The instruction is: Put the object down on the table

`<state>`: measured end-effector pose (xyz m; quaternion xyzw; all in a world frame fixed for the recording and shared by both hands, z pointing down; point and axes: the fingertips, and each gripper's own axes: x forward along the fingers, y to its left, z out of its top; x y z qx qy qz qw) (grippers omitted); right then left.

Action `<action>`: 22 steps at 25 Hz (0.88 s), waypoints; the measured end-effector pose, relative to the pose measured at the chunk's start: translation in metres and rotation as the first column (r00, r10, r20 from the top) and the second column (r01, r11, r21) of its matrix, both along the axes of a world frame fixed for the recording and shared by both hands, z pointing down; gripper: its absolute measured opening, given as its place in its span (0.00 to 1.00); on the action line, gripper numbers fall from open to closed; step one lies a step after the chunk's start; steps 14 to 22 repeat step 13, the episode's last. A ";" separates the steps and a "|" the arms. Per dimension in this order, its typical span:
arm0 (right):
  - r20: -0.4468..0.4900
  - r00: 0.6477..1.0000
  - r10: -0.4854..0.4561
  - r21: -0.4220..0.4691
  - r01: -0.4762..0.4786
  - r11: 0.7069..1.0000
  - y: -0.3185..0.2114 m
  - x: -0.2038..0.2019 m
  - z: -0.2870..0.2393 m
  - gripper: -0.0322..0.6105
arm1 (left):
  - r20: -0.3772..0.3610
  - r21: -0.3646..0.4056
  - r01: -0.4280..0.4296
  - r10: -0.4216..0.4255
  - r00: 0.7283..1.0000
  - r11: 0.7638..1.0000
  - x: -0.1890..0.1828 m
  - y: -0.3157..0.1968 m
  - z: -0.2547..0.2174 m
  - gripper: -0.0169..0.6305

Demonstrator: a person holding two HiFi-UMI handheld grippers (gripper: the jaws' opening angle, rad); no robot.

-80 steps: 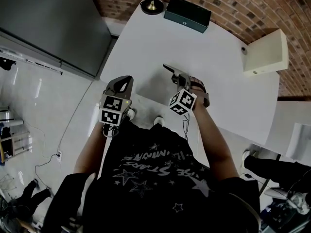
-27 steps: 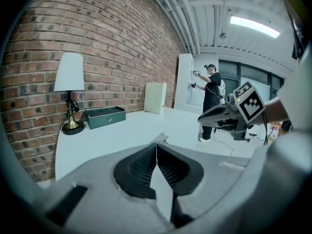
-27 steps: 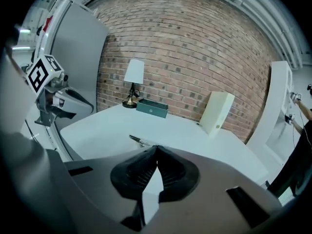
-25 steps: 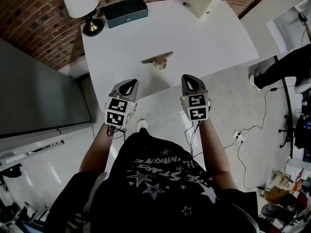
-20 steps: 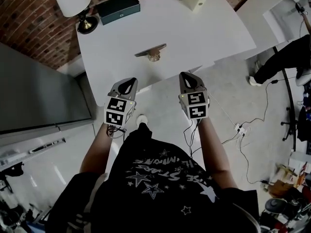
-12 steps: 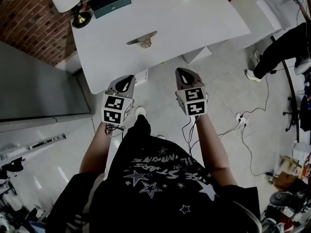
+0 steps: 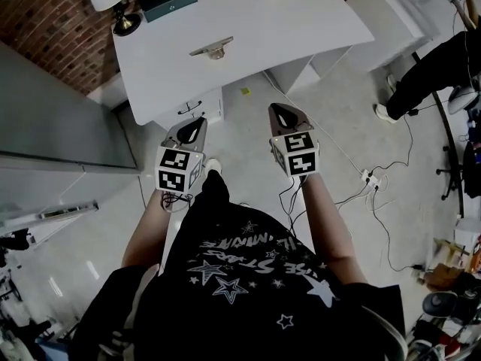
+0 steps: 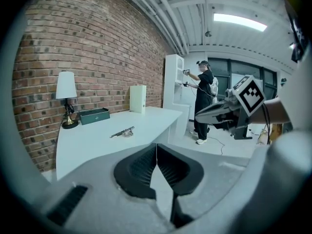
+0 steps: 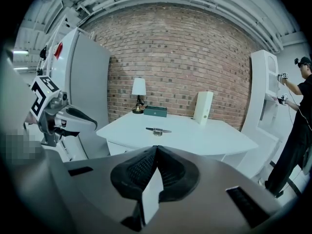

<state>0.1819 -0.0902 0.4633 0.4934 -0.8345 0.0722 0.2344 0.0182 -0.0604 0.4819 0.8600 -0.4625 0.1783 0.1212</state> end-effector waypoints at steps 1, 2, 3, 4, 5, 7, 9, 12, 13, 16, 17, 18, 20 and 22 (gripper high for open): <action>-0.002 1.000 -0.005 0.002 0.005 1.000 0.006 0.001 -0.001 0.05 | -0.003 0.001 0.005 -0.005 1.000 1.000 0.001 0.007 0.000 0.06; -0.004 1.000 -0.010 0.004 0.010 1.000 0.011 0.002 -0.002 0.05 | -0.004 0.002 0.010 -0.010 1.000 1.000 0.001 0.013 -0.001 0.06; -0.005 1.000 -0.014 0.006 0.014 1.000 0.017 0.003 -0.002 0.05 | -0.004 0.004 0.015 -0.015 1.000 1.000 0.001 0.019 -0.001 0.06; -0.006 1.000 -0.018 0.008 0.018 1.000 0.023 0.004 -0.002 0.05 | -0.004 0.006 0.020 -0.020 1.000 1.000 0.002 0.024 -0.001 0.06; -0.006 1.000 -0.022 0.009 0.022 1.000 0.028 0.004 -0.002 0.05 | -0.005 0.008 0.025 -0.025 1.000 1.000 0.002 0.029 -0.001 0.06; -0.005 1.000 -0.031 0.008 0.031 0.999 0.039 0.006 -0.001 0.05 | -0.008 0.009 0.033 -0.033 0.999 0.999 0.004 0.040 -0.002 0.06; -0.006 0.999 -0.037 0.005 0.037 0.999 0.049 0.008 -0.001 0.05 | -0.008 0.009 0.036 -0.036 0.999 0.999 0.007 0.049 -0.002 0.06; -0.005 0.999 -0.041 0.003 0.041 0.999 0.060 0.010 0.000 0.05 | -0.009 0.007 0.035 -0.035 0.999 0.999 0.011 0.061 -0.002 0.06; -0.004 0.999 -0.042 0.002 0.042 0.999 0.064 0.011 0.000 0.05 | -0.010 0.006 0.035 -0.035 0.999 0.999 0.012 0.065 -0.001 0.06; -0.004 0.999 -0.042 0.002 0.042 0.999 0.064 0.011 0.000 0.05 | -0.010 0.006 0.035 -0.035 0.999 0.999 0.012 0.065 -0.001 0.06; -0.004 0.999 -0.042 0.002 0.042 0.999 0.064 0.011 0.000 0.05 | -0.010 0.006 0.035 -0.035 0.999 0.999 0.012 0.065 -0.001 0.06; -0.004 0.999 -0.042 0.002 0.042 0.999 0.064 0.011 0.000 0.05 | -0.010 0.006 0.035 -0.035 0.999 0.999 0.012 0.065 -0.001 0.06; -0.004 0.999 -0.042 0.002 0.042 0.999 0.064 0.011 0.000 0.05 | -0.010 0.006 0.035 -0.035 0.999 0.999 0.012 0.065 -0.001 0.06; -0.004 0.999 -0.042 0.002 0.042 0.999 0.064 0.011 0.000 0.05 | -0.010 0.006 0.035 -0.035 0.999 0.999 0.012 0.065 -0.001 0.06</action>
